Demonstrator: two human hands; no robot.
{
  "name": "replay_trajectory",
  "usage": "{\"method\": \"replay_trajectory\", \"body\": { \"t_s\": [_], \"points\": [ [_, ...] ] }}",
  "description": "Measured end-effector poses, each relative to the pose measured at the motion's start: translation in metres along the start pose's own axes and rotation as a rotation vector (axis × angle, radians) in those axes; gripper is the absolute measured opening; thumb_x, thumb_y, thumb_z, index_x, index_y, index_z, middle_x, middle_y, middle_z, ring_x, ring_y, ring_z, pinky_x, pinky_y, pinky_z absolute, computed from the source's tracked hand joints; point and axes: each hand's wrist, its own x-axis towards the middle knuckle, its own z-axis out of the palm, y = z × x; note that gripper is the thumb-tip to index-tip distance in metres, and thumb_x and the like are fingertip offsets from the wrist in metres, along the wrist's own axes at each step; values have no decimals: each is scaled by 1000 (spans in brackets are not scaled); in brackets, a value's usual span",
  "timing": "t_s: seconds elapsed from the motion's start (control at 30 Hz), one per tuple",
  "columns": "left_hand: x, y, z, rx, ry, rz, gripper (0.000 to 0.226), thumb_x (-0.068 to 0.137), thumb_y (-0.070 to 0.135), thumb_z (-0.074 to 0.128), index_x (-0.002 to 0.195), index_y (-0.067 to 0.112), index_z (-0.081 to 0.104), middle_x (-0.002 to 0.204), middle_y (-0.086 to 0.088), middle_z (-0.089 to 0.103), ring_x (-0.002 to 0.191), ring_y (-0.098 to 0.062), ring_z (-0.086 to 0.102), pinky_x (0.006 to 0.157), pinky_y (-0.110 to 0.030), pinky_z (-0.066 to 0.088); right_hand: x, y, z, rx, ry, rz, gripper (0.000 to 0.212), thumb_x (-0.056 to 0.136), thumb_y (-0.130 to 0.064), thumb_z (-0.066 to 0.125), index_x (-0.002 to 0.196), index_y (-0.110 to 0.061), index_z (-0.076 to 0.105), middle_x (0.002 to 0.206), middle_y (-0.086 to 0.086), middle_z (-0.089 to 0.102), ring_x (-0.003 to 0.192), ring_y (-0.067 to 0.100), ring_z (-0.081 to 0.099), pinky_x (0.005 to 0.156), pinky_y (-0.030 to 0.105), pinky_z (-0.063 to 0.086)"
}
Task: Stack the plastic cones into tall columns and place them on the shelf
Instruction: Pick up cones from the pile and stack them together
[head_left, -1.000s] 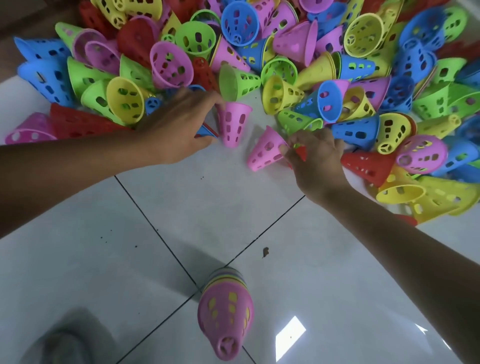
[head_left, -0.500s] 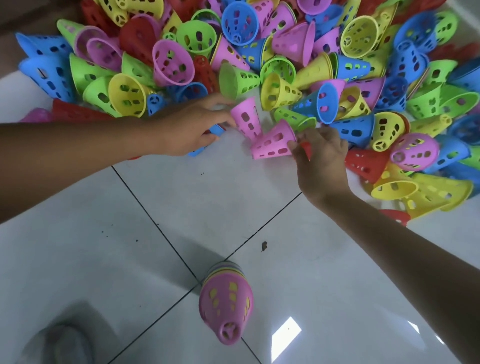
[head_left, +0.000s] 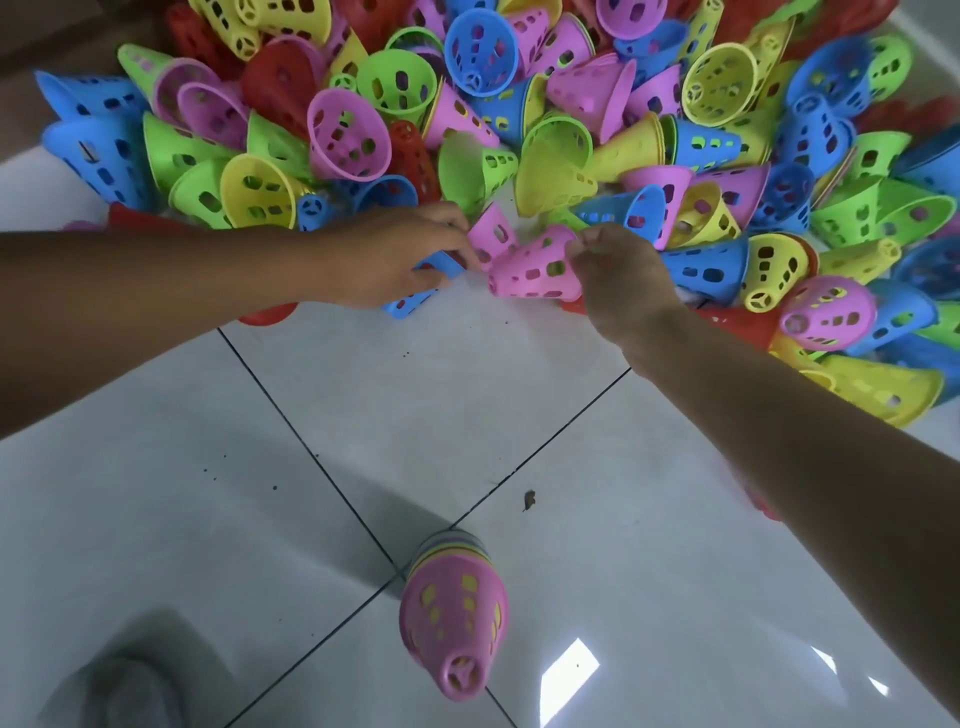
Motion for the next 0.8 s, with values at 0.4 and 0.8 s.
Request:
{"method": "replay_trajectory", "body": {
  "t_s": [0.4, 0.8],
  "points": [
    [-11, 11, 5, -12, 25, -3, 35, 96, 9, 65, 128, 23, 66, 115, 14, 49, 99, -10, 54, 83, -26, 44, 11, -3, -5, 106, -71, -62, 47, 108, -18, 42, 152, -31, 36, 119, -2, 58, 75, -2, 48, 45, 5, 38],
    [-34, 14, 6, -25, 47, -38, 35, 94, 8, 67, 127, 22, 66, 120, 11, 51, 102, -2, 51, 89, -32, 48, 11, -12, -4, 190, -167, -114, 35, 97, -10, 65, 130, -20, 63, 99, 2, 68, 88, 12, 62, 73, 21, 52]
  ]
}}
